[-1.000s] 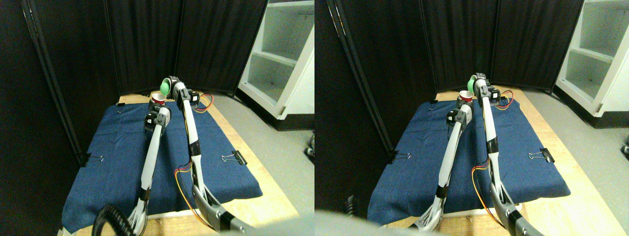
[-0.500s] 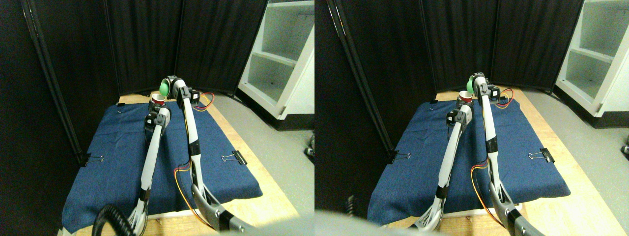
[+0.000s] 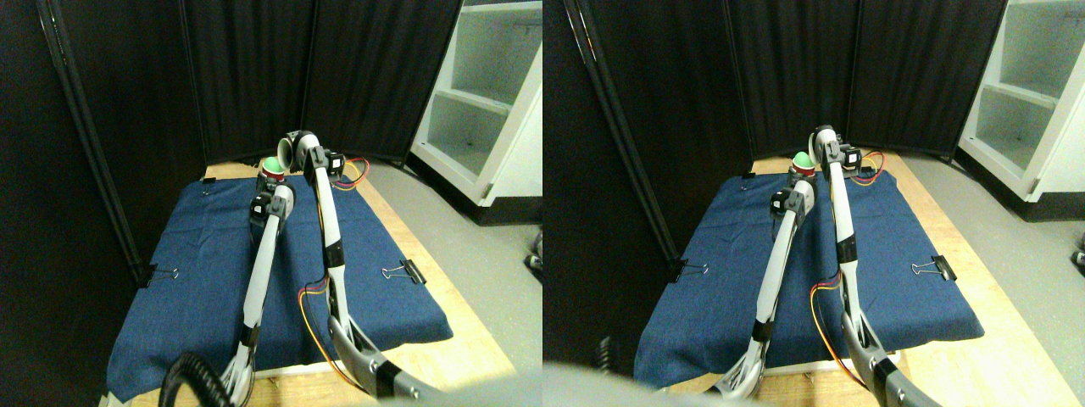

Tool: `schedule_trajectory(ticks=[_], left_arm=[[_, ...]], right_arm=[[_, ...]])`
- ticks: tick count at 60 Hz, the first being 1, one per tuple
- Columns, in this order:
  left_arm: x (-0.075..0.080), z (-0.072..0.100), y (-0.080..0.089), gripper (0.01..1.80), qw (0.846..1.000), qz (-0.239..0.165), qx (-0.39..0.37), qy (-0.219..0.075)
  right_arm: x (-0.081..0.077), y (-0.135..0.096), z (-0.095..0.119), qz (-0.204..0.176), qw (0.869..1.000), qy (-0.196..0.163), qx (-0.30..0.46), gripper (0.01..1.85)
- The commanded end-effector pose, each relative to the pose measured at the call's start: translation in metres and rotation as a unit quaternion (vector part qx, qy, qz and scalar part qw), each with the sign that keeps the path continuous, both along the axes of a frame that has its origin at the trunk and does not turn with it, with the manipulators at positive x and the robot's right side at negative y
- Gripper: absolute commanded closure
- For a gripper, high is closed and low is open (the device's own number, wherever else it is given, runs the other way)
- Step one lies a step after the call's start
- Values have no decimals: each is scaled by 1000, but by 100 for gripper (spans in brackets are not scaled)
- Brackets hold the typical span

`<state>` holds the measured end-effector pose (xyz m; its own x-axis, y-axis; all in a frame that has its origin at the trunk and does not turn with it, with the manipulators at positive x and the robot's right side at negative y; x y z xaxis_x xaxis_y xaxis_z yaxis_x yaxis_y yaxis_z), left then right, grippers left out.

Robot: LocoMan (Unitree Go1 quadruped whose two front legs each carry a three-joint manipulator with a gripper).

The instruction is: Pour (bimanual)

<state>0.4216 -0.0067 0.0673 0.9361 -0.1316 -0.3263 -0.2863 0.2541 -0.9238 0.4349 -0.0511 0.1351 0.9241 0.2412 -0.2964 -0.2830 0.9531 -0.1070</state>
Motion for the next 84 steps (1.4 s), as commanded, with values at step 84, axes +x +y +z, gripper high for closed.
schedule_trajectory(ticks=[84], left_arm=[[-2, 9, 48, 148, 999, 31, -5, -43]], right_arm=[[9, -48, -42, -278, 781, 0, 559, 153]])
